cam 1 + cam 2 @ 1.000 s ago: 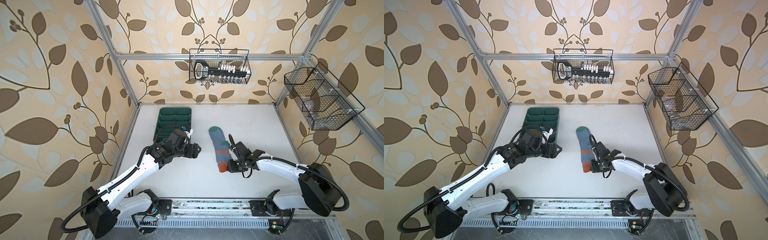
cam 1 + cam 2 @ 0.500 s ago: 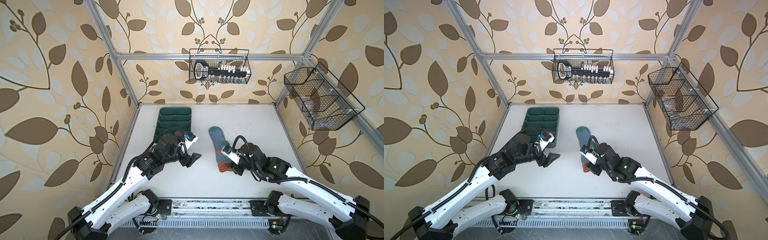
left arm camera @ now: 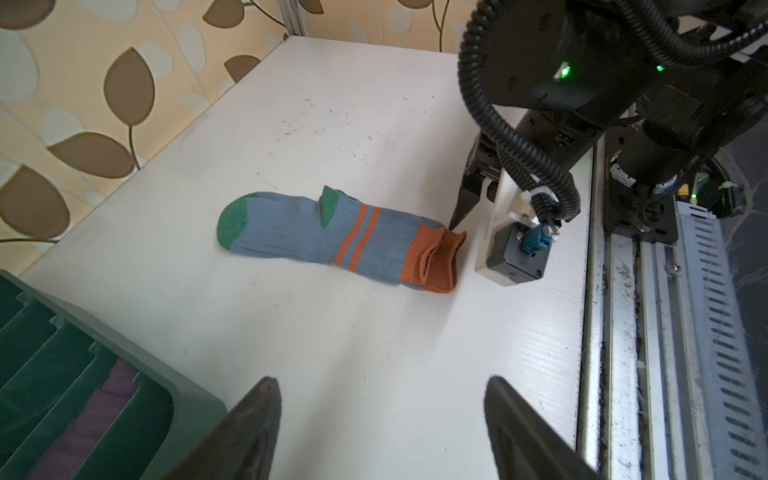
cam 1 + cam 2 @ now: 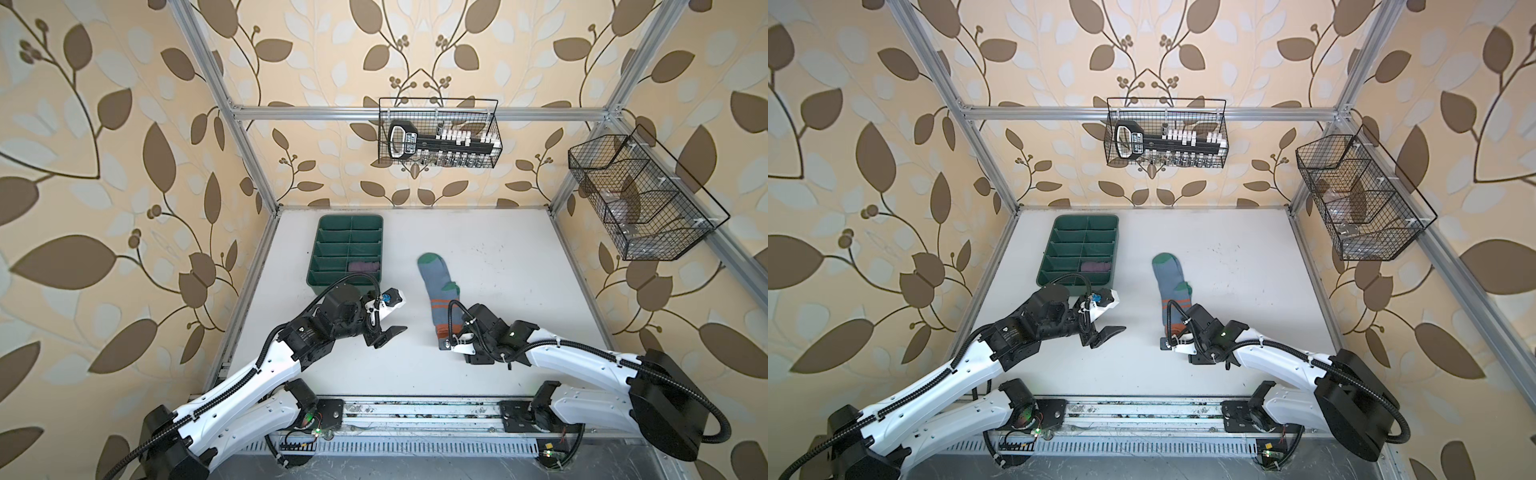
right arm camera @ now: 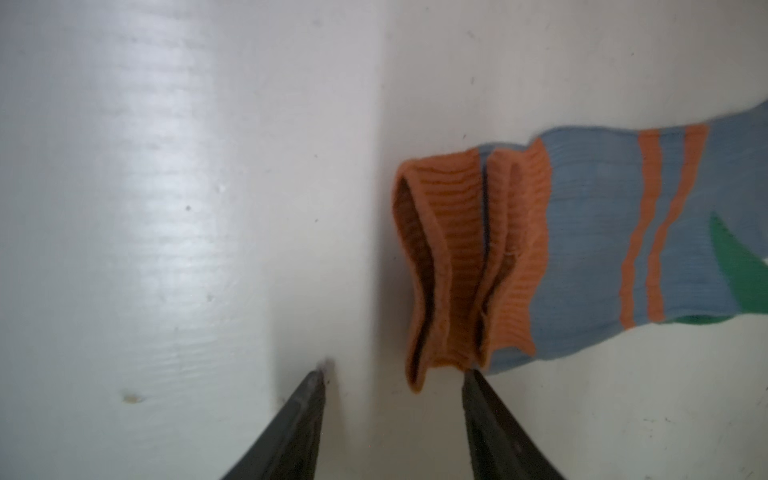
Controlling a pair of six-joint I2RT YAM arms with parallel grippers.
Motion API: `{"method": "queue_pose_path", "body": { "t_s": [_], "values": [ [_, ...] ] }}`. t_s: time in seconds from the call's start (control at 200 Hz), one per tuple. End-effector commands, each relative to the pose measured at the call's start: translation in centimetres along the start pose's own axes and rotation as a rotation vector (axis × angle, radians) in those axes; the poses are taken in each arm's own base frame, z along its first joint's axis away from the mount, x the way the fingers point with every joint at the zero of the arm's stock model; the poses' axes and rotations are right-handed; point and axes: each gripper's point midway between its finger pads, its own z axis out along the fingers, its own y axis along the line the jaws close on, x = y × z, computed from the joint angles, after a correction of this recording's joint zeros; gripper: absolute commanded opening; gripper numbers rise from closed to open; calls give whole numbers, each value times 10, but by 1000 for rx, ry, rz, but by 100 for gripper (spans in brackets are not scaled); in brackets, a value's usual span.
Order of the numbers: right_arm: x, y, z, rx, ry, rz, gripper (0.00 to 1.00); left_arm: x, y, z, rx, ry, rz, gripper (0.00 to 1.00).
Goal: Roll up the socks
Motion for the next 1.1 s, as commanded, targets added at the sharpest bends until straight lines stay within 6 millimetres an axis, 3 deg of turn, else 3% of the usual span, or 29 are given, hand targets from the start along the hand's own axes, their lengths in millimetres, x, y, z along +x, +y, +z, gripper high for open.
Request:
{"method": "queue_pose_path", "body": {
  "t_s": [0.0, 0.335, 0.465, 0.605, 0.735, 1.095],
  "values": [
    [-13, -16, 4, 64, -51, -41, 55, -11, 5, 6, -28, -46, 37, 77],
    [-10, -40, 16, 151, -30, -16, 53, -14, 4, 13, -28, -48, 17, 76],
    [-17, -39, 23, 94, -26, -7, 39, -16, 3, 12, -27, -45, 16, 76],
    [-24, -21, 24, -38, -24, -2, 22, -19, 4, 7, -40, -48, 15, 75],
    [-32, -4, 16, -155, -19, 33, 12, -19, 4, -3, -55, -36, 28, 75],
    [-60, 37, -14, -533, 4, 191, 5, -13, 2, -56, -111, 64, 190, 76]
  ]
}}
